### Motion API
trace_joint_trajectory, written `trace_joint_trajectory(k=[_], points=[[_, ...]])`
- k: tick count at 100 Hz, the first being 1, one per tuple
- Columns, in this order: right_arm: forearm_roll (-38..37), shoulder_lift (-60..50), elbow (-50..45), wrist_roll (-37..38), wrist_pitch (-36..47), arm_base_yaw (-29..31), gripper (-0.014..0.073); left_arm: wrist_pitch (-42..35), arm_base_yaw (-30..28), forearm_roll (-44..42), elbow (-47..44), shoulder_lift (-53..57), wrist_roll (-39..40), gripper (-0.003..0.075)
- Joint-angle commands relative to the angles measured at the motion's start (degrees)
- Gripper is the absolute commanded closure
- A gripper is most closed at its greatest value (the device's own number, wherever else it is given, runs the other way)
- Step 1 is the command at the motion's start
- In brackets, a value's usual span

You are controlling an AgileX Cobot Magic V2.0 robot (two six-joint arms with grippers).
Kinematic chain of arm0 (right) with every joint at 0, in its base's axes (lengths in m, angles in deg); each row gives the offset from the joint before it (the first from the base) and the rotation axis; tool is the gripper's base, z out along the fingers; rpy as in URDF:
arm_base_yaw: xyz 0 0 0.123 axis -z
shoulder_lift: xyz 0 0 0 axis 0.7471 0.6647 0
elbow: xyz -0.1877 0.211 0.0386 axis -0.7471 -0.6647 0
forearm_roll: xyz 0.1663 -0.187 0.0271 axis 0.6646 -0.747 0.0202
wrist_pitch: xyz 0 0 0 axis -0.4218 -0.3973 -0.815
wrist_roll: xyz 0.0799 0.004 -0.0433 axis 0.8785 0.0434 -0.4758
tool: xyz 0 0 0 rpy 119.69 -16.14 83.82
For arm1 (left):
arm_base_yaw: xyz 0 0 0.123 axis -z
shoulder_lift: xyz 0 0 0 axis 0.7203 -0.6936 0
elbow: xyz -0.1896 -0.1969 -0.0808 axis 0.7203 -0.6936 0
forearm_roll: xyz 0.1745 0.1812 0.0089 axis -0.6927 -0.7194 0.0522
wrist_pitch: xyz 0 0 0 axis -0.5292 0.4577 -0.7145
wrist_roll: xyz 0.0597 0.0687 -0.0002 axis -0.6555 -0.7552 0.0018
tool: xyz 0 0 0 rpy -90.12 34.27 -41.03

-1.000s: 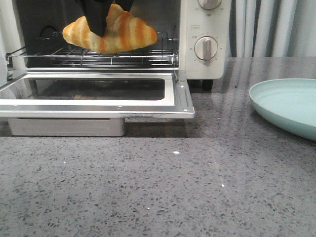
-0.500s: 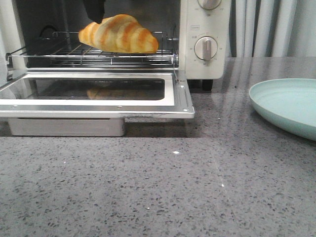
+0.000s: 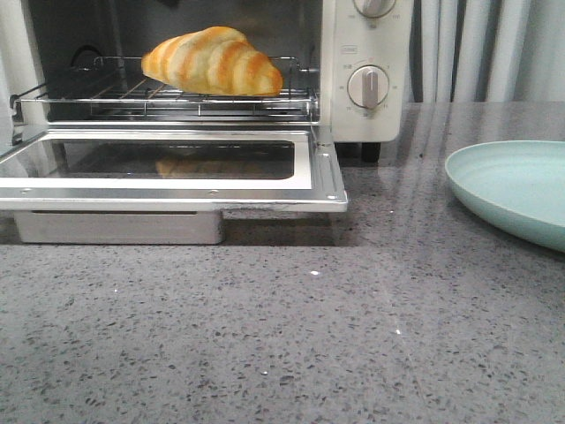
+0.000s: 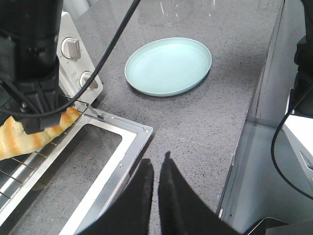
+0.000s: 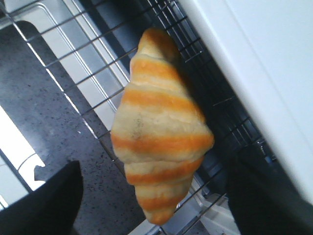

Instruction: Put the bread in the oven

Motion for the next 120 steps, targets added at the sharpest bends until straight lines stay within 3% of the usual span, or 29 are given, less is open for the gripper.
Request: trace_joint_trajectory(k=[1, 27, 41, 61, 93, 102, 120], points=[[-0.84, -6.58, 1.83, -0.08, -1.98, -1.63, 0.0050, -2.96, 0.18, 3.28, 1.43, -0.20, 0.02, 0.0740], [-1.10, -16.75, 1.70, 3.85, -2.61, -4.93, 0.0050, -3.63, 0.18, 3.15, 3.33, 0.43, 0.02, 0.0740], [-6.85, -24.64, -3.16, 9.53, -2.61, -4.93, 0.0050, -6.02, 0.18, 0.25, 3.92, 2.16, 0.75, 0.0739], [-16.04, -40.42, -21.30, 20.83, -0.60, -4.93, 0.0050, -10.42, 0.18, -5.23, 3.92, 5.00, 5.49, 0.0740], [-16.89, -71.96, -58.39, 38.31, 15.83, -4.93, 0.0050, -24.97, 0.18, -10.02, -7.36, 10.61, 12.38, 0.0740], [-17.19, -77.24, -64.52, 40.68, 16.16, -4.93, 0.0050, -29.71, 0.18, -9.92, -12.92, 11.90, 12.63, 0.0740], [-17.08, -77.75, -69.58, 40.71, 16.15, -4.93, 0.0050, -35.55, 0.18, -7.65, -20.19, 12.88, 13.76, 0.0740]])
